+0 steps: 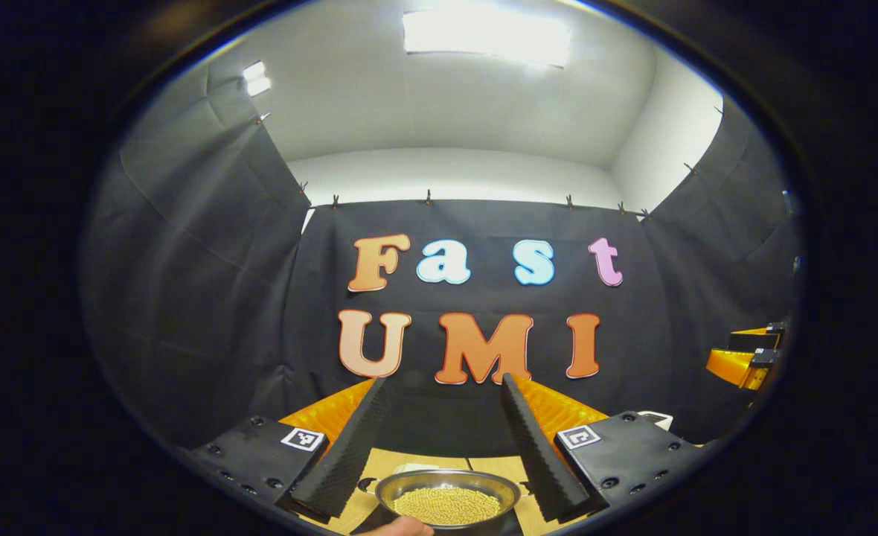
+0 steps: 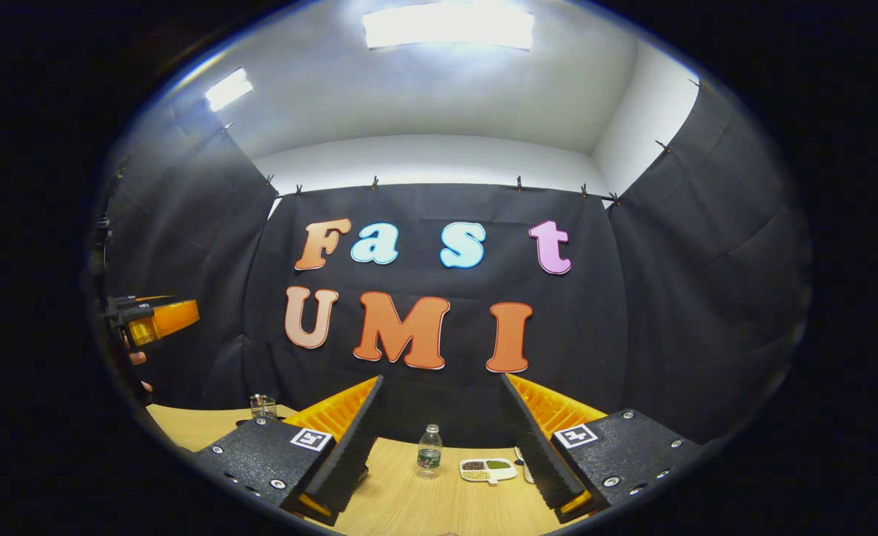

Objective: First push the handle of the pot to place it horizontally, then grasp the pot with both hands and set it on the induction cooktop.

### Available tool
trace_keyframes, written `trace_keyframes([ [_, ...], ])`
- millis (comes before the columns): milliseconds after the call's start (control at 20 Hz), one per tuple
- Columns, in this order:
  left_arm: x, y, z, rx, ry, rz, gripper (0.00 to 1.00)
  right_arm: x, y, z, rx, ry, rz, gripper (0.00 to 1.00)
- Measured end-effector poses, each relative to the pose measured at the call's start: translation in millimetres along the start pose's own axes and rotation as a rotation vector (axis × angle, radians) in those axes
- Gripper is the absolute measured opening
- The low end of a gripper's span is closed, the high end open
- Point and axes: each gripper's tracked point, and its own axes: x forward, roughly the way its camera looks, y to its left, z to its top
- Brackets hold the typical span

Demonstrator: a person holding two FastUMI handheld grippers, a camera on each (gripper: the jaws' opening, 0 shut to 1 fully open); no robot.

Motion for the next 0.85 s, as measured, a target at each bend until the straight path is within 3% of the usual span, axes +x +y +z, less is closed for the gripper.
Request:
trace_keyframes([
  [50,-1,1,2,0.004,-0.01,0.003,0.99,4,0,-2,0.018,0.002,0.002,0.93],
  [250,-2,-5,-2,-0.003,0.008,-0.008,0.96,0,-10,3,0.055,-0.004,0.0,0.93],
  [450,-1,-6,-29,-0.094,0.023,-0.02,0.96,-3,1,-6,0.097,-0.004,0.028,0.93],
  [500,-2,-4,-35,-0.108,0.027,-0.022,1.0,-4,0,-8,0.095,-0.004,0.03,0.93],
  [650,-2,7,-41,-0.129,0.029,0.007,0.96,-7,-5,-10,0.072,-0.01,0.013,0.93],
  [850,-8,-3,-56,-0.166,0.064,-0.018,0.98,-14,6,-11,0.085,-0.029,0.034,0.93],
])
